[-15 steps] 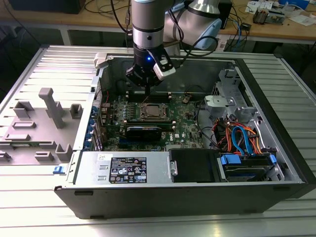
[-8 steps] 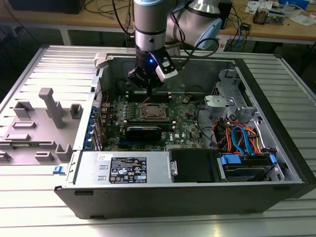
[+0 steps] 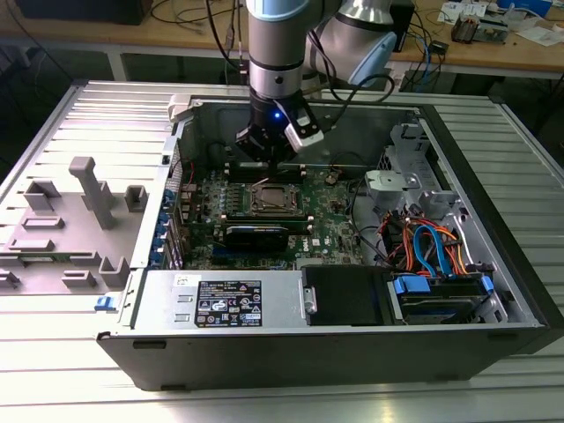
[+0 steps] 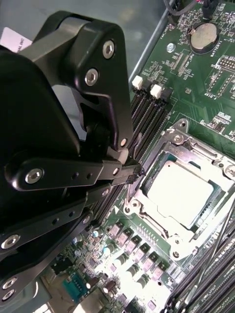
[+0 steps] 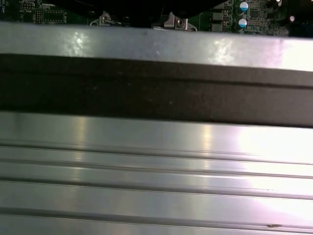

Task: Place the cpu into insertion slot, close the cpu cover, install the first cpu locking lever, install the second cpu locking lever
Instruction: 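Install the first cpu locking lever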

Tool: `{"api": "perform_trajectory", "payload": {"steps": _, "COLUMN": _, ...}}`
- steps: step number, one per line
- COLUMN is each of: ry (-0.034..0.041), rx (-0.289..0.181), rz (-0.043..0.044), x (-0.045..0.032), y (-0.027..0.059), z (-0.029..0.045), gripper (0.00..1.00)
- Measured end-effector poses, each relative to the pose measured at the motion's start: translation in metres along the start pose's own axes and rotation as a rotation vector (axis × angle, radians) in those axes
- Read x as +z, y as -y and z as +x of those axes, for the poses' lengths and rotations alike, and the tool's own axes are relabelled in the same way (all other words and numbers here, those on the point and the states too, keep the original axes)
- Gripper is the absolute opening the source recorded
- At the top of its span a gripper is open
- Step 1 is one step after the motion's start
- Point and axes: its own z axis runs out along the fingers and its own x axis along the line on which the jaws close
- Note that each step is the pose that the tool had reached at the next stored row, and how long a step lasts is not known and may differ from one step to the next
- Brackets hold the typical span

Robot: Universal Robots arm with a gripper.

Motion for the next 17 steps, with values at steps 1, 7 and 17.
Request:
{"api": "perform_trajectory", "payload": {"steps": 1, "ry": 0.0000, "rx": 0.000, "rz": -0.0001, "x": 0.0007, "y": 0.0000, "z": -0.0005, "gripper": 0.11}}
{"api": "perform_trajectory", "payload": {"steps": 7, "ry": 0.0000, "rx": 0.000, "rz": 0.0000, "x": 0.0037, "y": 0.0004, "z": -0.0042, "gripper": 0.11}}
{"api": "perform_trajectory", "payload": {"steps": 17, "ry": 0.0001, "rx": 0.000, "rz": -0.0002, "x": 0.0100, "y": 0.0009, "z": -0.0108, "gripper": 0.11}}
